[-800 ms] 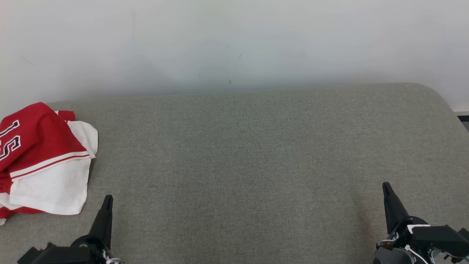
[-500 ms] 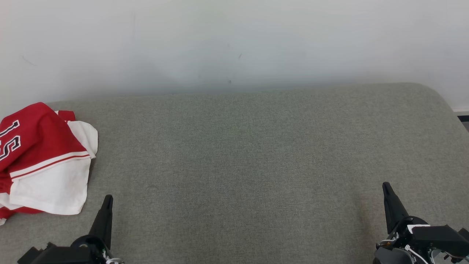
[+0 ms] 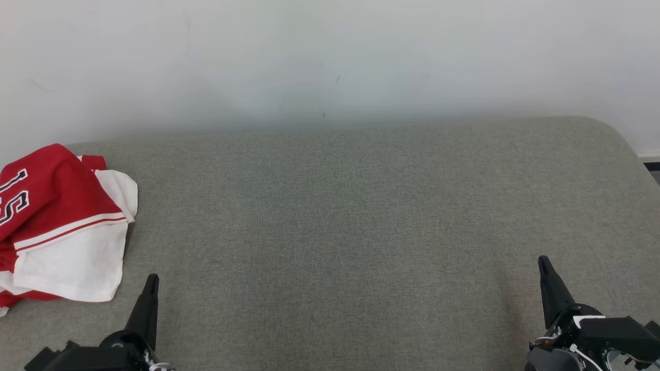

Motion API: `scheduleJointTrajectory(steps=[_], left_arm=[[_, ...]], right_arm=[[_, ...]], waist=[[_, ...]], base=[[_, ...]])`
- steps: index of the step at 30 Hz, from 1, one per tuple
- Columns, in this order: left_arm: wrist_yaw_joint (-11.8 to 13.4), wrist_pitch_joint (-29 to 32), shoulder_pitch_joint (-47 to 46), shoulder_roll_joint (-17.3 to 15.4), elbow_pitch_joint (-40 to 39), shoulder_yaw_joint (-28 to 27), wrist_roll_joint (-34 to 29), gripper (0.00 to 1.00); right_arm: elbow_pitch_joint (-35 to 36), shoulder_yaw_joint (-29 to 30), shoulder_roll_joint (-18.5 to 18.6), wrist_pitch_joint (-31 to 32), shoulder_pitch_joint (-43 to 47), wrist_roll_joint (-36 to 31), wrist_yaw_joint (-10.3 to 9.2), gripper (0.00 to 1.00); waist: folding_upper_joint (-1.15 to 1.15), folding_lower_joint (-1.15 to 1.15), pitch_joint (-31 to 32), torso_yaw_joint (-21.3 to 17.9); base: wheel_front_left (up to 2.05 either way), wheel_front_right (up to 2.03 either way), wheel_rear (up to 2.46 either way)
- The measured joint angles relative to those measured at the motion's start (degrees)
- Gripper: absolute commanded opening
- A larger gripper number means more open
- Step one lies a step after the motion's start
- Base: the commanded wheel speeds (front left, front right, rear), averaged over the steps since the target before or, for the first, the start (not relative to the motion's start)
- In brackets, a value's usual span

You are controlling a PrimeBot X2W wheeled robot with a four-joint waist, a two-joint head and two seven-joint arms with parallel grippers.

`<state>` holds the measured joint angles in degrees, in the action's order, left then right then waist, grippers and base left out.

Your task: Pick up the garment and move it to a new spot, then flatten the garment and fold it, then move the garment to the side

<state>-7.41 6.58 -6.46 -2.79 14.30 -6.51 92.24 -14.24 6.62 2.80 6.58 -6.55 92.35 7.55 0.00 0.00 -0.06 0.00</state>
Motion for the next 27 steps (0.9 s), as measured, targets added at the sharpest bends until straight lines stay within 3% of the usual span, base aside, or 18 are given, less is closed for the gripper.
scheduleJointTrajectory(steps=[27], left_arm=[[0.00, 0.00, 0.00, 0.00, 0.00, 0.00, 0.00, 0.00]], right_arm=[[0.00, 0.00, 0.00, 0.00, 0.00, 0.00, 0.00, 0.00]], waist=[[0.00, 0.00, 0.00, 0.00]], base=[[0.00, 0.00, 0.00]])
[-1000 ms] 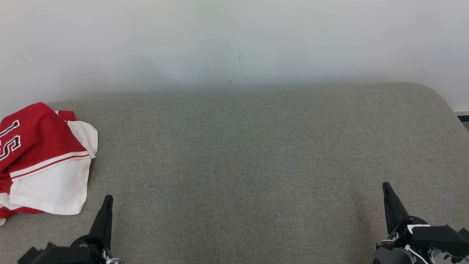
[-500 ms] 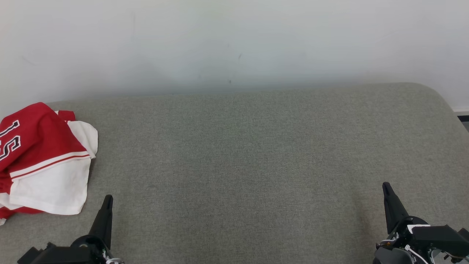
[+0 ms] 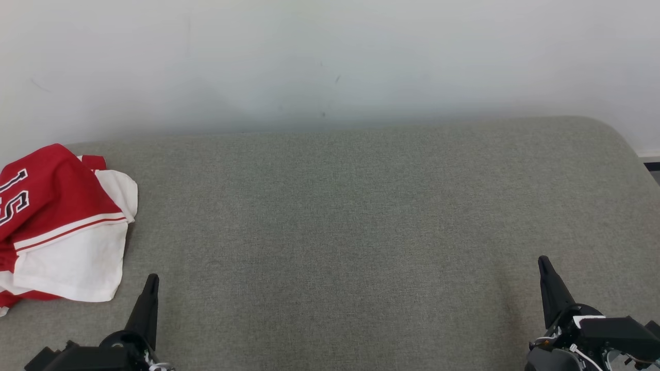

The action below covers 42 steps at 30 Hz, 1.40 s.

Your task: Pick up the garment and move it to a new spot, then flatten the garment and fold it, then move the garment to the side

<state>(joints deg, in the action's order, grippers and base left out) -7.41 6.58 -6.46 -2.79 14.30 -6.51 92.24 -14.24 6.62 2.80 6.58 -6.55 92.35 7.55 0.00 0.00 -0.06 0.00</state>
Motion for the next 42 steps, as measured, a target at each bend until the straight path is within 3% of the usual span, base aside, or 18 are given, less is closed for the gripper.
scheduleJointTrajectory(steps=[1, 2, 3, 4, 9, 10, 16, 42], left_arm=[[0.00, 0.00, 0.00, 0.00, 0.00, 0.00, 0.00, 0.00], [0.00, -0.03, 0.06, 0.07, 0.22, 0.03, -0.01, 1.00], [0.02, -0.04, 0.32, 0.18, 0.70, 0.08, -0.01, 0.00], [0.03, -0.04, 0.79, 0.30, 1.21, 0.14, -0.01, 1.00], [0.18, -0.77, 2.36, 0.53, 2.61, 0.57, -0.02, 1.00], [0.18, -3.23, 2.52, 0.52, 2.46, 1.78, -1.85, 1.00], [0.18, -4.63, 3.01, 0.51, 2.47, 1.88, -5.63, 1.00], [2.65, -10.55, 4.71, 0.40, -0.76, 4.56, -36.18, 1.00]], right_arm=[[0.00, 0.00, 0.00, 0.00, 0.00, 0.00, 0.00, 0.00], [-0.23, -0.02, -0.02, -0.02, 0.09, 0.00, 0.00, 1.00], [-0.69, -0.05, -0.08, -0.03, 0.37, 0.00, 0.00, 0.00], [-1.21, -0.08, -0.12, -0.03, 0.86, 0.00, 0.00, 1.00], [-2.55, -0.52, -0.26, -0.73, 2.43, -0.20, 0.00, 1.00], [-2.60, -2.13, -0.18, -3.30, 2.43, -4.63, 0.00, 1.00], [-2.77, -2.21, -0.18, -4.64, 2.43, -9.23, 0.00, 1.00], [-2.13, -4.12, -0.02, -9.22, 2.44, -42.58, 0.00, 1.00]], waist=[[0.00, 0.00, 0.00, 0.00], [0.00, 0.00, 0.00, 0.00], [0.00, 0.00, 0.00, 0.00], [0.00, 0.00, 0.00, 0.00], [0.00, 0.00, 0.18, -0.03], [0.00, 0.00, 0.64, -0.09], [0.00, 0.00, 0.88, -0.09], [0.00, 0.00, 1.92, -0.08]], base=[[0.00, 0.00, 0.00], [0.00, 0.00, 0.00], [0.00, 0.00, 0.00], [0.00, 0.00, 0.00], [0.00, 0.00, 0.00], [0.00, 0.00, 0.00], [0.00, 0.00, 0.00], [0.00, 0.00, 0.00]])
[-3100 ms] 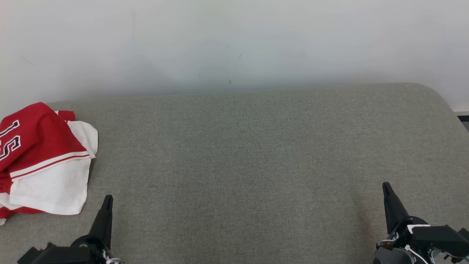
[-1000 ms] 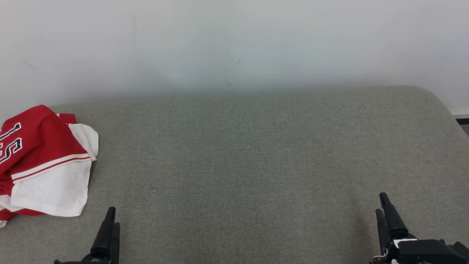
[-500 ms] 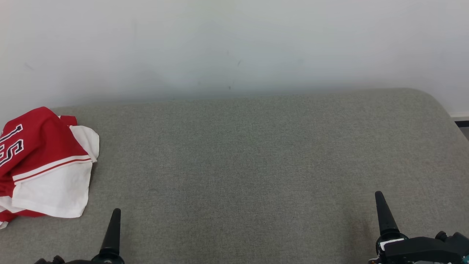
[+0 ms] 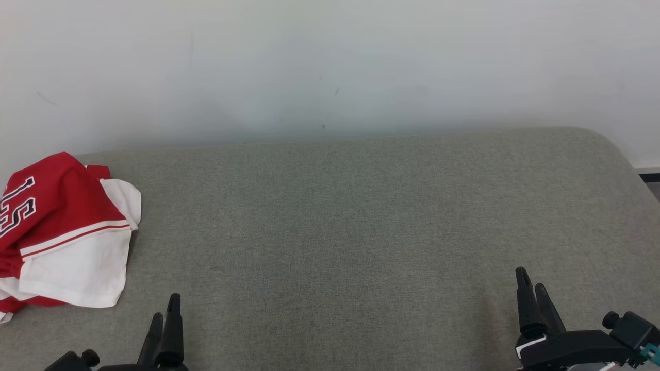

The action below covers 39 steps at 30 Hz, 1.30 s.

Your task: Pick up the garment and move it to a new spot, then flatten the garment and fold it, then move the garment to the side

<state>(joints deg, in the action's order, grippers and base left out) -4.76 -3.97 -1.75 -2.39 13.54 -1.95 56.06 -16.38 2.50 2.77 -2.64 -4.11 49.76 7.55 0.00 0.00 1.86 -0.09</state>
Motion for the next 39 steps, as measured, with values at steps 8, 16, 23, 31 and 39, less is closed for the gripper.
scheduleJointTrajectory(steps=[8, 16, 23, 31, 39], left_arm=[[0.77, -1.36, 0.83, -0.04, -0.45, 1.49, -8.71, 1.00], [1.41, -2.68, 1.10, -0.07, -1.05, 2.40, -16.16, 1.00], [1.56, -3.88, 1.59, -0.10, -1.45, 2.46, -21.84, 1.00], [2.00, -5.06, 2.26, -0.14, -2.04, 2.79, -27.95, 1.00], [2.32, -6.15, 2.60, -0.16, -2.47, 2.94, -32.22, 1.00]], right_arm=[[0.01, -0.03, -0.03, -0.92, 0.47, -8.10, 0.00, 1.00], [0.01, -0.66, -0.05, -2.01, 0.60, -15.06, 0.00, 1.00], [0.11, -0.88, -0.05, -2.67, 0.82, -20.27, 0.00, 1.00], [0.27, -1.60, -0.05, -3.45, 0.94, -25.18, 0.00, 1.00], [0.16, -1.90, -0.05, -4.45, 1.18, -29.27, 0.00, 1.00]], waist=[[0.00, 0.00, 0.41, 0.06], [0.00, 0.00, 0.74, -0.05], [0.00, 0.00, 1.12, -0.02], [0.00, 0.00, 1.45, 0.09], [0.00, 0.00, 1.73, 0.23]], base=[[0.00, 0.00, 0.00], [0.00, 0.00, 0.00], [0.00, 0.00, 0.00], [0.00, 0.00, 0.00], [0.00, 0.00, 0.00]])
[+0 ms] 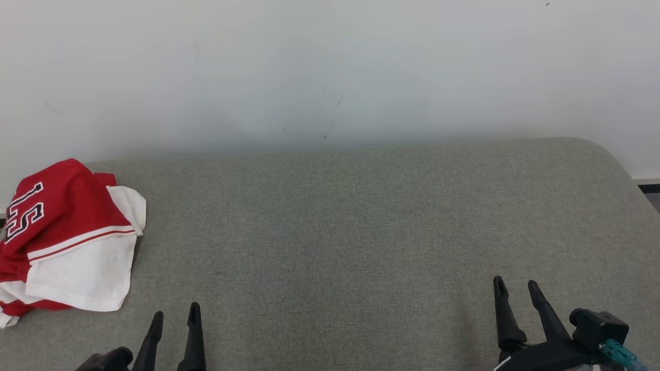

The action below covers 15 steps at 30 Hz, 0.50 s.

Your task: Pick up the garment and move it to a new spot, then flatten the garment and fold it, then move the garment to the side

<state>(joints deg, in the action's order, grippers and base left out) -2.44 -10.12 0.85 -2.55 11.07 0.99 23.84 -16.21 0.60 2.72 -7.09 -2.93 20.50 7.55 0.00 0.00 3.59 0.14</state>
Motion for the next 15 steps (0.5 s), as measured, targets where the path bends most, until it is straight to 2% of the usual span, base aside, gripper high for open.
scheduleJointTrajectory(steps=[15], left_arm=[[0.47, -1.85, 0.53, -0.08, 0.04, -0.11, -5.04, 1.00]], right_arm=[[-0.23, -0.58, 0.02, -1.35, 0.34, -8.02, 0.00, 1.00]], waist=[[0.00, 0.00, 0.35, 0.09]], base=[[0.00, 0.00, 0.00]])
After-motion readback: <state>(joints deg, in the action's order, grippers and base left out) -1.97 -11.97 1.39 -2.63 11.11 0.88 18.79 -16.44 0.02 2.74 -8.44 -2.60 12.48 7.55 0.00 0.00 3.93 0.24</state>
